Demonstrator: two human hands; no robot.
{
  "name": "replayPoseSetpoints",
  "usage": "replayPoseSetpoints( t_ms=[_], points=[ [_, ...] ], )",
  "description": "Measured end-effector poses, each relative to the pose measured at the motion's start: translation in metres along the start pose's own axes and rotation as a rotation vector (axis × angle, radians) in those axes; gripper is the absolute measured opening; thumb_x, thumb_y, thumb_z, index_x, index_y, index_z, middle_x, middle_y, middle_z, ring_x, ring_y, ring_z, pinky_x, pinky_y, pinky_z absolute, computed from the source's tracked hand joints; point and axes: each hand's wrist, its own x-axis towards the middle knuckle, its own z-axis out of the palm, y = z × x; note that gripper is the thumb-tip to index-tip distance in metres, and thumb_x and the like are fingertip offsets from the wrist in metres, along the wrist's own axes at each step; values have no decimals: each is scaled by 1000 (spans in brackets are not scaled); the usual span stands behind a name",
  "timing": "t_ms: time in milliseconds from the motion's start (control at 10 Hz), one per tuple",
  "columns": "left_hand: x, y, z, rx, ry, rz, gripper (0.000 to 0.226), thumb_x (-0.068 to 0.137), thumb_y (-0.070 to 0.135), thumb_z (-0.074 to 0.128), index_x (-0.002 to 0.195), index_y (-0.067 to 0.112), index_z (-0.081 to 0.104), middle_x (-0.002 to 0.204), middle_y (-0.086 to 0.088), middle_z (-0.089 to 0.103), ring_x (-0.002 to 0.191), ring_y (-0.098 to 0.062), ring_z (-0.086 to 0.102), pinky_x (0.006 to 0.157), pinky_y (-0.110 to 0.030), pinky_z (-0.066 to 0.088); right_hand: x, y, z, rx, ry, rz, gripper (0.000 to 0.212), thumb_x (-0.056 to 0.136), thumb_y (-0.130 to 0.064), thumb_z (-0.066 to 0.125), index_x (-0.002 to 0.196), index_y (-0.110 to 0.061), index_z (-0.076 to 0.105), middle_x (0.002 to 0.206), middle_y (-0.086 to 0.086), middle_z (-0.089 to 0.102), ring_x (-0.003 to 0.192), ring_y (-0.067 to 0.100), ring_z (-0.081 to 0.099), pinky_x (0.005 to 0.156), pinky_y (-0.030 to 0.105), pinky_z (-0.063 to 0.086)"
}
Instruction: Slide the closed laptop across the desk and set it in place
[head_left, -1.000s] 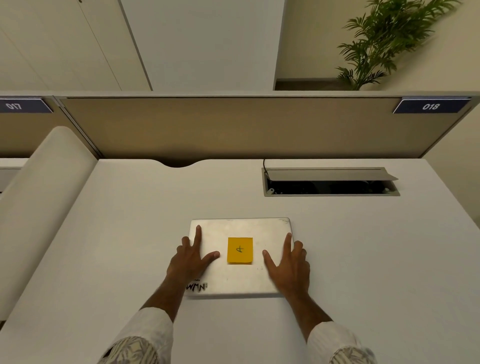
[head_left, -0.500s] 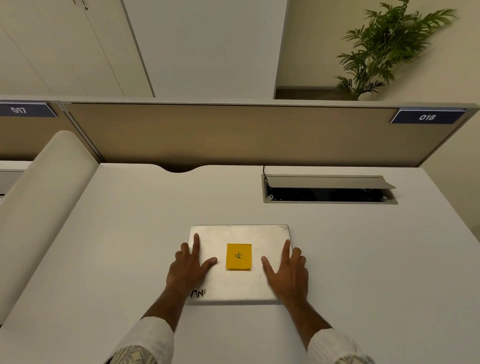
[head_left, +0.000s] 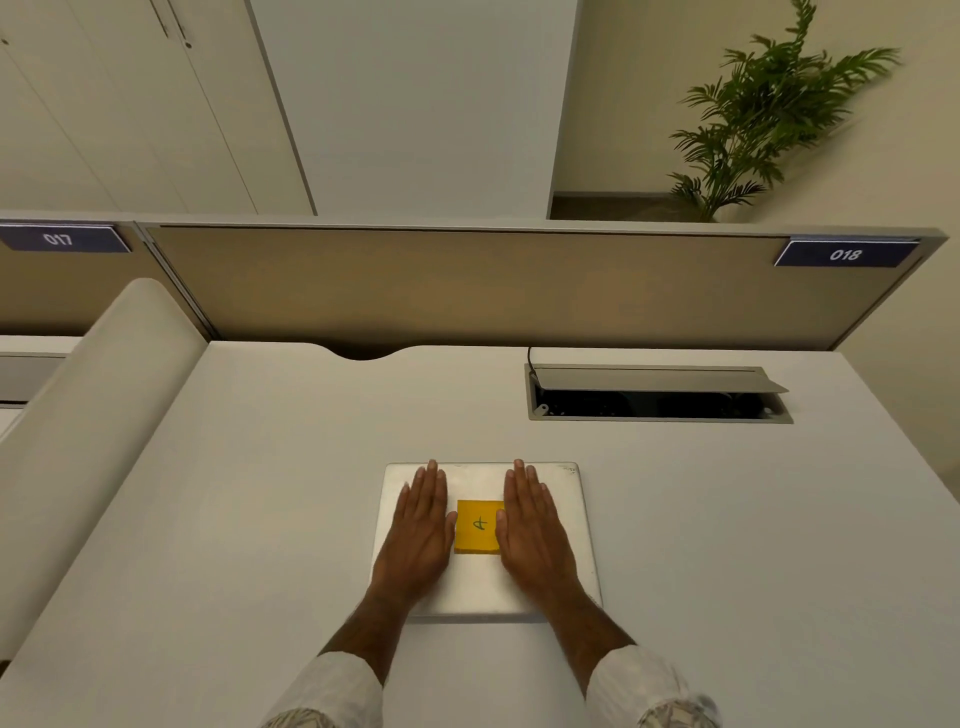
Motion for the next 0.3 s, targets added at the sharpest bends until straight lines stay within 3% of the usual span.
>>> replayPoseSetpoints(
  t_ms=[100, 300],
  points=[
    [3, 13, 2, -16, 25, -26, 62, 108, 38, 13, 157, 1, 19, 167, -14, 13, 154, -26, 9, 124, -36, 2, 5, -11, -1, -12, 3, -36, 61, 105, -39, 7, 154, -4, 20, 161, 15, 24, 149, 31, 24, 115, 40, 17],
    [4, 20, 10, -51, 98, -18, 65, 107, 43, 6, 159, 4, 12, 168, -13, 9, 155, -27, 7, 124, -34, -2, 8, -14, 1, -9, 58, -65, 62, 104, -44, 6, 153, -7, 18, 159, 15, 31, 145, 32, 30, 115, 38, 13]
  ],
)
